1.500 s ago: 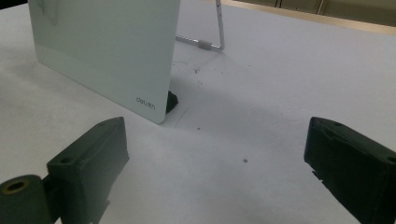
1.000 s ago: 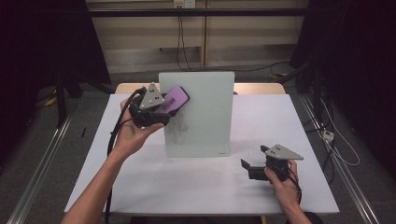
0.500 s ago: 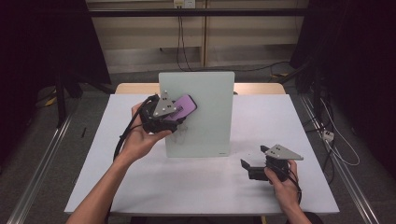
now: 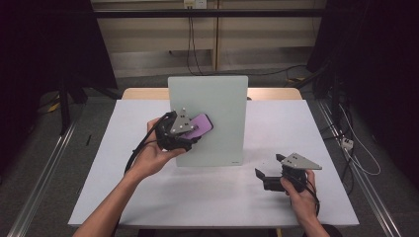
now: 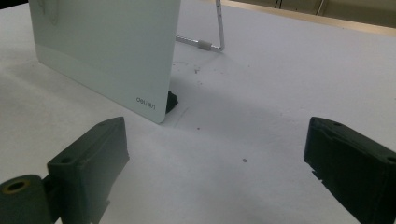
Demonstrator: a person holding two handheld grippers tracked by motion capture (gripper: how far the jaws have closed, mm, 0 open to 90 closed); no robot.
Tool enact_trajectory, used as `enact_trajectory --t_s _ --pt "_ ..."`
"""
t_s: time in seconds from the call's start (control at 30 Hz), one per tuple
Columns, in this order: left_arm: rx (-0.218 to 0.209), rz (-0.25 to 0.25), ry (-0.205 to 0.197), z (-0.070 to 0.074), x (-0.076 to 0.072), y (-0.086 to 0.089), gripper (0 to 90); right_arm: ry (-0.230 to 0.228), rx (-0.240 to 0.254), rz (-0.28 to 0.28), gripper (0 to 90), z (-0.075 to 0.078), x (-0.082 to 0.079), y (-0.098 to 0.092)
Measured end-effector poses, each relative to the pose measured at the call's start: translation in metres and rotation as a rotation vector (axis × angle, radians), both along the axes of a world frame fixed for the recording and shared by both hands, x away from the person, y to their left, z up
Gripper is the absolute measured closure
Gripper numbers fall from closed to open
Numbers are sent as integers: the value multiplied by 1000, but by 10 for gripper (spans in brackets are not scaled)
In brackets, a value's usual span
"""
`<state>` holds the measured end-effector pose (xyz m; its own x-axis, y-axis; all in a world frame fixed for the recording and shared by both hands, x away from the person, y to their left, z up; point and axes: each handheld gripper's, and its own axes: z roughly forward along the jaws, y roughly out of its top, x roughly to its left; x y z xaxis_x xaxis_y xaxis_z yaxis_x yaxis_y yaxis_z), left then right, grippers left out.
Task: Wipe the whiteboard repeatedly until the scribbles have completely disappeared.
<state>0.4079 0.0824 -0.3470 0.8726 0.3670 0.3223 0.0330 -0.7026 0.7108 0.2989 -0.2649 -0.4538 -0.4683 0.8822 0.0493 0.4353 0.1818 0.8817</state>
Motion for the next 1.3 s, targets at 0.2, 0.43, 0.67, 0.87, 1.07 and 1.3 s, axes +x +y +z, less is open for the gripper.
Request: enact_trajectory --t_s 0.2,0.43,0.67,0.87,1.07,1.3 --pt "1 -2 13 -3 -1 3 410 2 0 4 64 0 0 1" --pt "-46 42 -11 12 4 20 411 1 -1 3 64 0 0 1" --pt "-91 89 -38 28 11 40 411 0 -6 5 64 -1 1 1" --pt "-70 86 -45 21 8 42 411 3 -4 4 64 -1 1 2" --pt "-23 66 -20 0 0 43 411 1 -3 4 64 -1 1 1" --pt "28 48 3 -13 -6 42 410 0 -2 5 64 0 0 1"
